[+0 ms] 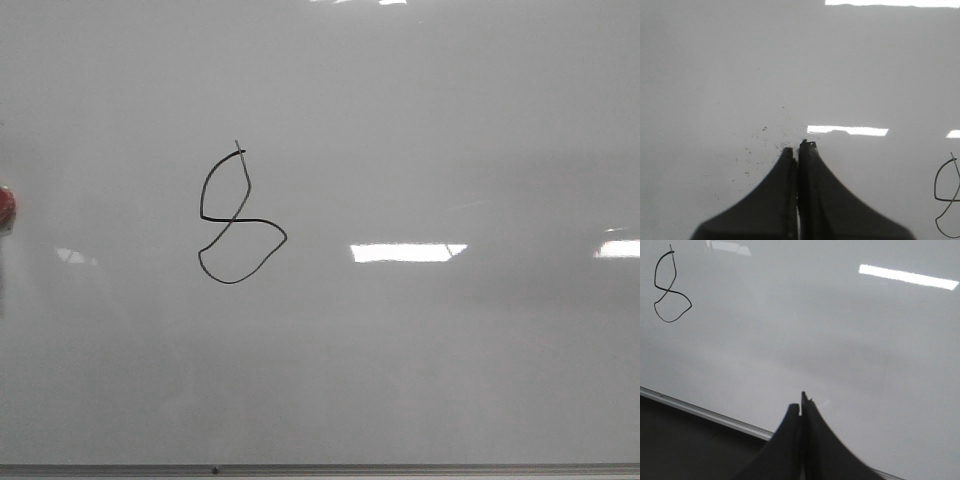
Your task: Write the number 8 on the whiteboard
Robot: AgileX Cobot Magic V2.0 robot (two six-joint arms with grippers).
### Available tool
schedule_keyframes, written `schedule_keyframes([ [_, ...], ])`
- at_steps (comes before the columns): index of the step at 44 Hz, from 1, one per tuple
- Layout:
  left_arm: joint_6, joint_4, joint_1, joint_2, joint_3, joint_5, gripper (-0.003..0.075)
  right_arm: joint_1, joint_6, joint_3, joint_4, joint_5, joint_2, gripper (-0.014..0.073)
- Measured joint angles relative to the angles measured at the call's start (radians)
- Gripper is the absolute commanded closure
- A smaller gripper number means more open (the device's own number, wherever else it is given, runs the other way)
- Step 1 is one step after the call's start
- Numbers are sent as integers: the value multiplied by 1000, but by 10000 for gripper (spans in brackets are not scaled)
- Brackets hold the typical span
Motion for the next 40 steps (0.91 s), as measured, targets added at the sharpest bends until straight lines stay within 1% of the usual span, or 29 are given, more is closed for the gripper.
schedule_keyframes([
  [16,2,-4,0,0,0,0,739,0,0,0,0,0,0,594],
  [19,65,-63,0,-4,2,4,739,0,0,0,0,0,0,594],
  [23,286,-242,0,-26,18,8,739,0,0,0,0,-1,0,594],
  [25,377,-302,0,-48,30,8,739,0,0,0,0,-1,0,594],
  [27,422,-341,3,-72,47,8,739,0,0,0,0,-1,0,594],
  [32,467,-373,38,-159,108,10,739,0,0,0,0,-1,0,594],
  [37,475,-382,86,-250,191,12,739,0,0,0,0,-1,0,594],
  [40,467,-377,107,-263,233,12,739,0,0,0,0,-2,0,594],
])
